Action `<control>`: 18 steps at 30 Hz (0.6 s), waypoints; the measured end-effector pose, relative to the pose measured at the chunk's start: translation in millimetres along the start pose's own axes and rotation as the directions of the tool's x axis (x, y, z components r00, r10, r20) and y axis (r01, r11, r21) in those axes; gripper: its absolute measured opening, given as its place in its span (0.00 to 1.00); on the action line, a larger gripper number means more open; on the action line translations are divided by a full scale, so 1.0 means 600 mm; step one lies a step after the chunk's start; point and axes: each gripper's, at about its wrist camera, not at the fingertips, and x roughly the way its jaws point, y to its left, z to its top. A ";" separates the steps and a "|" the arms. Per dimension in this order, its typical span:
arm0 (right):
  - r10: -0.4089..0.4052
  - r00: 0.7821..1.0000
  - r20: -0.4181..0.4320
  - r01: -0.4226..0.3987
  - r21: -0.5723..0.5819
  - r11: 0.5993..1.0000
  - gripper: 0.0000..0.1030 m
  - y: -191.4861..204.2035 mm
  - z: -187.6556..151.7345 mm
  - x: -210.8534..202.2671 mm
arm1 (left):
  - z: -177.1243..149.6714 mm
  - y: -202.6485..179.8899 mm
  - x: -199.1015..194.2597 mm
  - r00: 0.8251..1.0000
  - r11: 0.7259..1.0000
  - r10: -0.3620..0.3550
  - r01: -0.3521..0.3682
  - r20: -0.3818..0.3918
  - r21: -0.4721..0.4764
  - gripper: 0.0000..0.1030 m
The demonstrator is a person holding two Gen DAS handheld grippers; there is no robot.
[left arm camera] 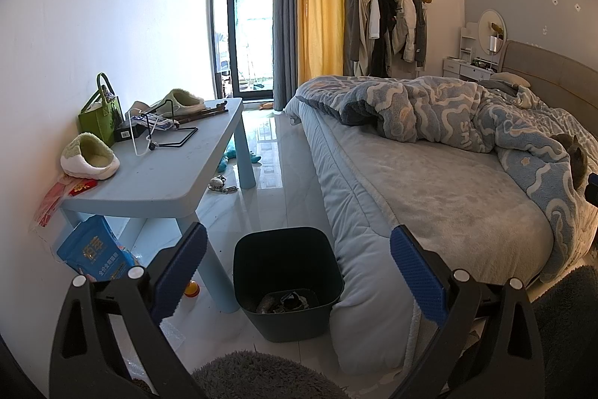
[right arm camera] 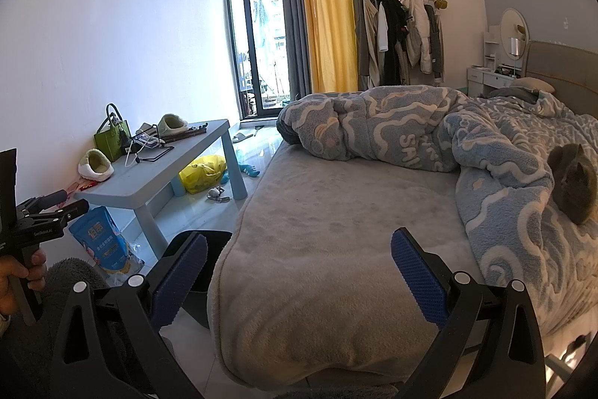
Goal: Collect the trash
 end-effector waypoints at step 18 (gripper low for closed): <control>0.002 1.000 -0.001 -0.002 -0.003 1.000 0.97 -0.003 0.002 0.002 | 0.003 -0.005 0.000 1.000 1.000 0.002 -0.002 -0.005 -0.004 0.97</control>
